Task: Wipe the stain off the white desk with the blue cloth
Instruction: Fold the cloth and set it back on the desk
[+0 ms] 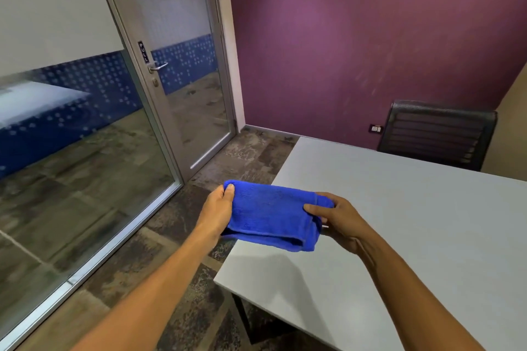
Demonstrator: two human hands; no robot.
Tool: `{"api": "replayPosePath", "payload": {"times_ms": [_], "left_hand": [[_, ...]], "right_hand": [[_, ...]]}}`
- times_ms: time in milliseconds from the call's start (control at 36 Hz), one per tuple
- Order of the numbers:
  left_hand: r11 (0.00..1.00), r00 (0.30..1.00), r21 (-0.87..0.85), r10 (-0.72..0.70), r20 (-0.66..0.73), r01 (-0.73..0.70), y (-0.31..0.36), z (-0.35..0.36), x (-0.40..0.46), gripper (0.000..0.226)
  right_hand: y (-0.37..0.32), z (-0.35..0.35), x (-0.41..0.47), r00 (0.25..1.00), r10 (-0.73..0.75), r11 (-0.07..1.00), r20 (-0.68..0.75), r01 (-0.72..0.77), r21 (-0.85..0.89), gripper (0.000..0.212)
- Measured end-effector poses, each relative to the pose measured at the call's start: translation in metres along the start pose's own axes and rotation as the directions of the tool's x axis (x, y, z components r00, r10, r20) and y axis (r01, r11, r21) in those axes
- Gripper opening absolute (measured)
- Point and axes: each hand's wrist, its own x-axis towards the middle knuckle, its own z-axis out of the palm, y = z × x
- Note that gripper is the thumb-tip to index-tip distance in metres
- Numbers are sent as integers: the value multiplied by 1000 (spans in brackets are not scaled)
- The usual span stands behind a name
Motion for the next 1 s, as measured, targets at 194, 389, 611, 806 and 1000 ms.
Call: {"api": "replayPosePath", "payload": {"times_ms": [194,389,611,806,1000], "left_hand": [[973,984,-204,-79,162,112,0,42,10,22],[967,978,-214,-97,185,136,1,71,19,12],[972,973,-219,-33,230,84,13,93,44,13],[965,943,-248,-1,334,89,21,119,87,15],[958,899,-247,-21,438,143,30,143,148,17]], "right_hand": [[14,-29,-1,990,75,993,-120,-64,94,30],[13,-54,1,978,139,973,-155,-106,206,35],[13,-78,11,944,248,838,-215,-98,537,37],[7,-105,33,924,179,905,-338,-19,426,43],[-4,-123,76,874,179,936,-452,-9,353,24]]}}
